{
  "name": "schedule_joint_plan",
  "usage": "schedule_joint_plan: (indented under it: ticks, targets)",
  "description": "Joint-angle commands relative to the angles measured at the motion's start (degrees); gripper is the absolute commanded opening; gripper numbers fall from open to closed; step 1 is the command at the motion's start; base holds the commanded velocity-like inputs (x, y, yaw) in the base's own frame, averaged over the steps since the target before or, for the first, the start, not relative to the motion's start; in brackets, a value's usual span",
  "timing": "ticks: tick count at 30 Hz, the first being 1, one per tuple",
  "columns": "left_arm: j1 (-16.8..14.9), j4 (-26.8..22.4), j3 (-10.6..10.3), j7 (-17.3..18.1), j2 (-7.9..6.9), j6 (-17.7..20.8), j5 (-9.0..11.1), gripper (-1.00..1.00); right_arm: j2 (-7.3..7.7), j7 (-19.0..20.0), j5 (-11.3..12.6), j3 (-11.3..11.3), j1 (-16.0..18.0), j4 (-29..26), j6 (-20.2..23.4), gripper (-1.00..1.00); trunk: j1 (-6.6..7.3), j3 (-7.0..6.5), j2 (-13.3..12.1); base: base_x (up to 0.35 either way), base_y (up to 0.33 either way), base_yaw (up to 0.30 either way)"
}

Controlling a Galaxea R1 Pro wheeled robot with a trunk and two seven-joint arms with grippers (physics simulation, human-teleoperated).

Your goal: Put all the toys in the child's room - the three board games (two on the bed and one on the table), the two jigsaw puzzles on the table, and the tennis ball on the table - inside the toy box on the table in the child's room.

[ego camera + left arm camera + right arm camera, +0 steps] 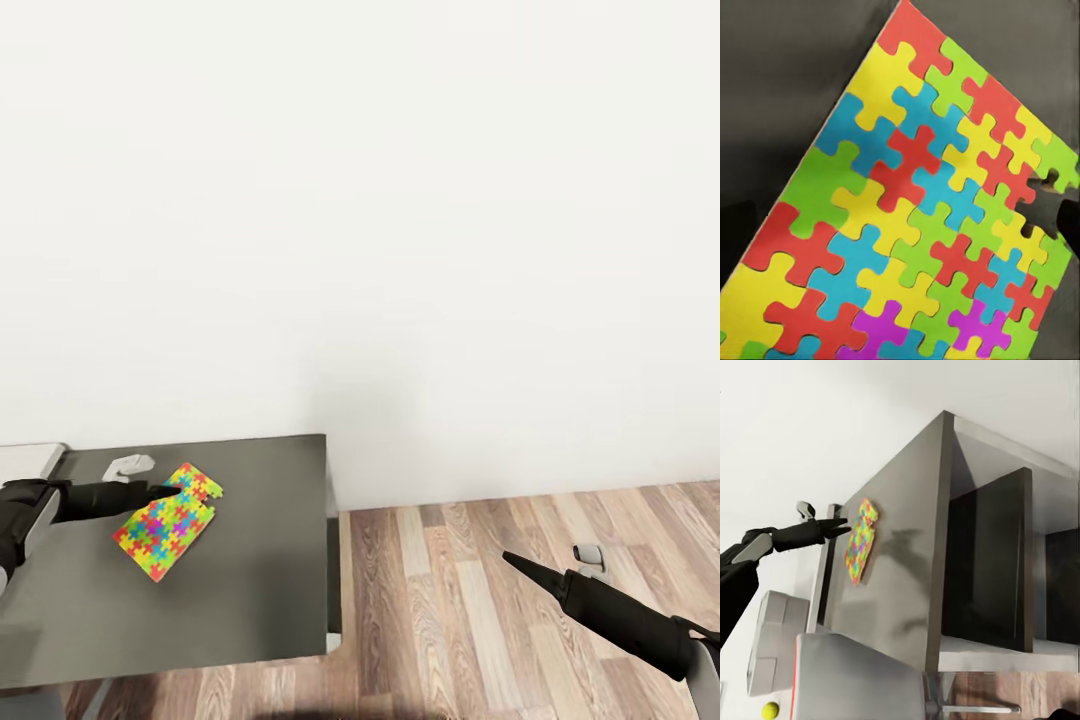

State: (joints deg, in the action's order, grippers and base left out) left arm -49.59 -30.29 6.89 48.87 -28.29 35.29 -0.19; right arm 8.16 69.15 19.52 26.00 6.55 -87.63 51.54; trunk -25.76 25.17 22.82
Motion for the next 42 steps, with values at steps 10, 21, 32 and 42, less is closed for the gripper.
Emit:
schedule_joint_plan:
  ticks: [10, 21, 32, 42]
  targets:
    - [0.0, 0.0, -3.4, 0.8, -0.04, 0.4, -0.1, 1.0, 0.01, 0.1, 0.1, 0.0, 0.0, -0.1, 0.3, 1.0, -0.02, -0.07, 0.1, -0.092, -0.01, -0.046]
    - [0.0, 0.0, -3.6, 0.8, -0.01, 0.4, -0.1, 1.0, 0.01, 0.1, 0.2, 0.0, 0.0, -0.1, 0.3, 1.0, -0.02, -0.08, 0.1, -0.158, -0.07, -0.001]
    - [0.0, 0.0, -3.5, 0.8, -0.01, 0.5, 0.0, 1.0, 0.01, 0.1, 0.3, 0.0, 0.2, -0.1, 0.3, 1.0, -0.02, -0.08, 0.1, -0.034, -0.109, 0.0]
    - [0.0, 0.0, -3.5, 4.0, 0.16, 0.4, 0.1, 1.0, 0.01, 0.5, 0.3, 0.2, 0.2, -0.1, 0.3, 1.0, -0.02, -0.08, 0.1, -0.001, -0.008, 0.0]
